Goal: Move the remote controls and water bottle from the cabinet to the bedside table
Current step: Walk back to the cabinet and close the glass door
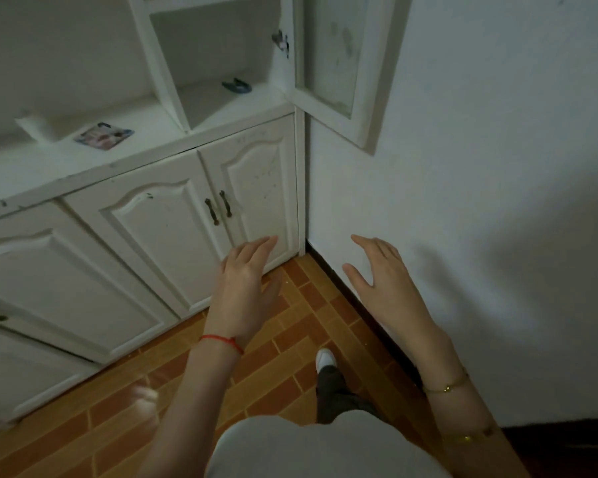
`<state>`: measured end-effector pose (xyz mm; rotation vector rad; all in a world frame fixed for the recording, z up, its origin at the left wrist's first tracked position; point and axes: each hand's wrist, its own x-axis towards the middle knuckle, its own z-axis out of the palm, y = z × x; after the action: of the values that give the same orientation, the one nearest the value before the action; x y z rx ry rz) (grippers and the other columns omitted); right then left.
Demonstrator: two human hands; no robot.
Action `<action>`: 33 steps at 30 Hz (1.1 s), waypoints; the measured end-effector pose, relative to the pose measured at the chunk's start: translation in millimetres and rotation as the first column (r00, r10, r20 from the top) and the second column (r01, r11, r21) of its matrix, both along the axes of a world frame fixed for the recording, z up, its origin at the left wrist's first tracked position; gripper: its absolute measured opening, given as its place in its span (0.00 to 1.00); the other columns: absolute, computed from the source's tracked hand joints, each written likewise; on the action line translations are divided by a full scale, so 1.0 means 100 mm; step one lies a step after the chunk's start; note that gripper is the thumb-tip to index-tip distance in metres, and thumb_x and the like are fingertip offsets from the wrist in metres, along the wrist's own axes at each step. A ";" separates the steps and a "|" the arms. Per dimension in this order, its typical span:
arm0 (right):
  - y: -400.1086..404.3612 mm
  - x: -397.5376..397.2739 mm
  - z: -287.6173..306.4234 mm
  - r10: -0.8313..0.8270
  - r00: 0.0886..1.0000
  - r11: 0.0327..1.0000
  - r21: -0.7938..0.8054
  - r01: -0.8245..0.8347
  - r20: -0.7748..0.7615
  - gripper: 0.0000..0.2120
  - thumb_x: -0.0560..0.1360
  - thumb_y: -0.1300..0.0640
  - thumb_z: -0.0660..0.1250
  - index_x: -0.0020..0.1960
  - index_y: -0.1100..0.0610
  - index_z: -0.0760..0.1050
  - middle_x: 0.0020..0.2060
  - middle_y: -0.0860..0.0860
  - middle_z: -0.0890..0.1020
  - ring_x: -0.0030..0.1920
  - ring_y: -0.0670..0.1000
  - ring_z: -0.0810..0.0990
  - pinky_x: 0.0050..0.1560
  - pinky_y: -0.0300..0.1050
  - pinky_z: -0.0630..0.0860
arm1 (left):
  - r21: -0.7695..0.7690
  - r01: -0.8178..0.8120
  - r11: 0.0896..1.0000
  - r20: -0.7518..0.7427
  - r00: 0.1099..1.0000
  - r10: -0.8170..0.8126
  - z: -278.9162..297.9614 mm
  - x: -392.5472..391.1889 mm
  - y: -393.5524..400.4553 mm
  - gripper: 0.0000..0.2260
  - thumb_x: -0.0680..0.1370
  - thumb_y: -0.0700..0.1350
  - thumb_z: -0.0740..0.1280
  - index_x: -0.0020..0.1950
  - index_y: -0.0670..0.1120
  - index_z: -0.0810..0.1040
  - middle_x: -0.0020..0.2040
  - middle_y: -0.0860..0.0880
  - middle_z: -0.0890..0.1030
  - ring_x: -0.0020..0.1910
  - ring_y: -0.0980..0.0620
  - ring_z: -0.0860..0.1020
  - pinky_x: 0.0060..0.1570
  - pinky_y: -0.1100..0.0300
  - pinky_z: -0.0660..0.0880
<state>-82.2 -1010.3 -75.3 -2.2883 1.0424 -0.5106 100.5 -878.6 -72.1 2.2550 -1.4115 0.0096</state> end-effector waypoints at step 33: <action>-3.67 1.81 1.56 -0.108 0.844 0.910 -0.289 0.297 0.526 0.26 0.83 0.57 0.55 0.78 0.62 0.53 0.77 0.55 0.60 0.78 0.53 0.56 0.78 0.50 0.55 | -0.475 0.262 0.840 0.027 0.958 -0.285 1.49 1.36 -4.22 0.26 0.81 0.48 0.61 0.77 0.44 0.60 0.77 0.48 0.63 0.76 0.52 0.60 0.72 0.74 0.48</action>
<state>98.3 -1377.7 80.2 -2.1531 0.9851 -1.4103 236.8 -1300.4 77.3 1.6319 -1.5019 0.1908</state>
